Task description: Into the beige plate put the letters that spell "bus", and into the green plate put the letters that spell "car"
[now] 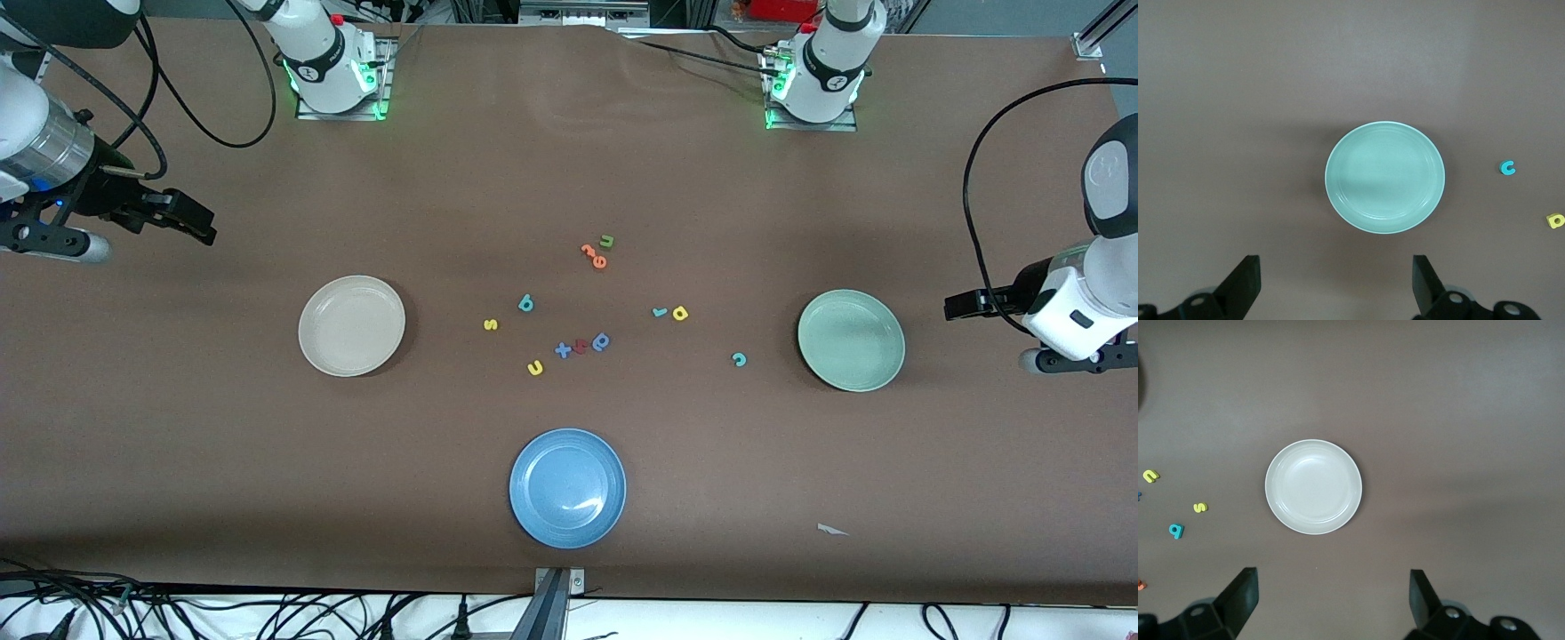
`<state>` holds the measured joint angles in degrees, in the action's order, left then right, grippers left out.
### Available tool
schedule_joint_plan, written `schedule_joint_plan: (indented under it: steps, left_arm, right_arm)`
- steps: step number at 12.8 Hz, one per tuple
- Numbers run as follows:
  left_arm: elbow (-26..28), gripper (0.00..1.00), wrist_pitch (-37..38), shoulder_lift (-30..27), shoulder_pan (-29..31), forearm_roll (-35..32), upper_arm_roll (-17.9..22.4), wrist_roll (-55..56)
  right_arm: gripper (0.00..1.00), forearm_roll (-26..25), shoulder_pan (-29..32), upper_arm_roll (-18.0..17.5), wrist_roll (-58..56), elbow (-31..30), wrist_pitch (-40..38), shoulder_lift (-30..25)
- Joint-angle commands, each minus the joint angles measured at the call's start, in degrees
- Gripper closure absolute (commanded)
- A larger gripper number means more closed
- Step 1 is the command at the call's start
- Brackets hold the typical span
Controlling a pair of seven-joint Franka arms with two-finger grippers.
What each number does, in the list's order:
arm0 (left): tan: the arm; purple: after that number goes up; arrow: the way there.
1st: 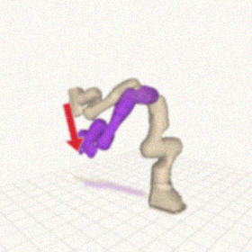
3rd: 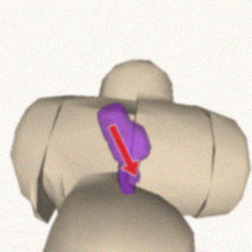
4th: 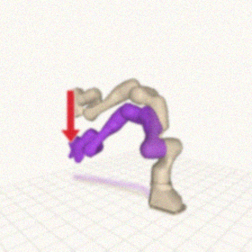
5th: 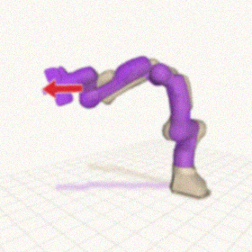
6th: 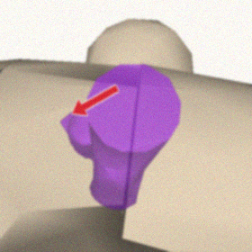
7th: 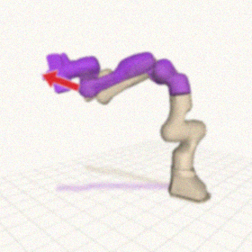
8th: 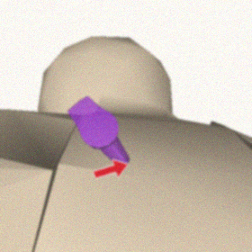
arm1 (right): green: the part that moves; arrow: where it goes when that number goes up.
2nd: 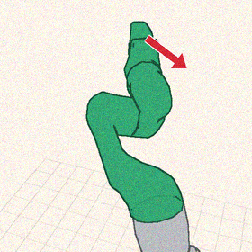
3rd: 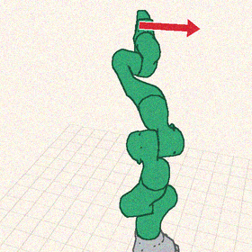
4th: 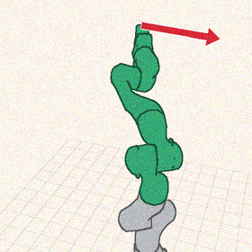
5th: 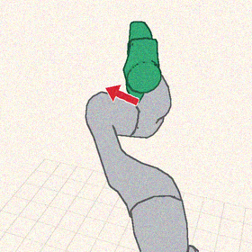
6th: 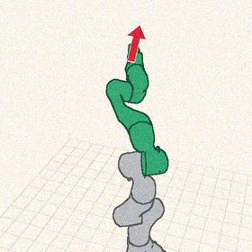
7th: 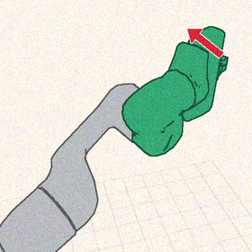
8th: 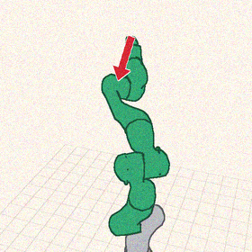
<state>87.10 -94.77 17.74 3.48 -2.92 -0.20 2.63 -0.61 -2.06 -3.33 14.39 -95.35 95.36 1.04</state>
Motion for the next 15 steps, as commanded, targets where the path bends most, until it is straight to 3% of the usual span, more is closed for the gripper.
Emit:
schedule_joint_plan:
  steps: [1, 15]
  left_arm:
    - [0.3, 0.0, 0.7, -0.4, -0.1, 1.6, 0.3, -1.0]
    - [0.3, 0.0, 0.8, -0.4, -0.1, 1.6, 0.3, -1.0]
  right_arm:
    - [0.0, -0.9, 0.7, -0.7, -0.1, -0.3, -0.3, -0.6]
    - [0.0, -0.8, 0.7, -0.9, 0.0, -0.3, 0.0, -0.7]
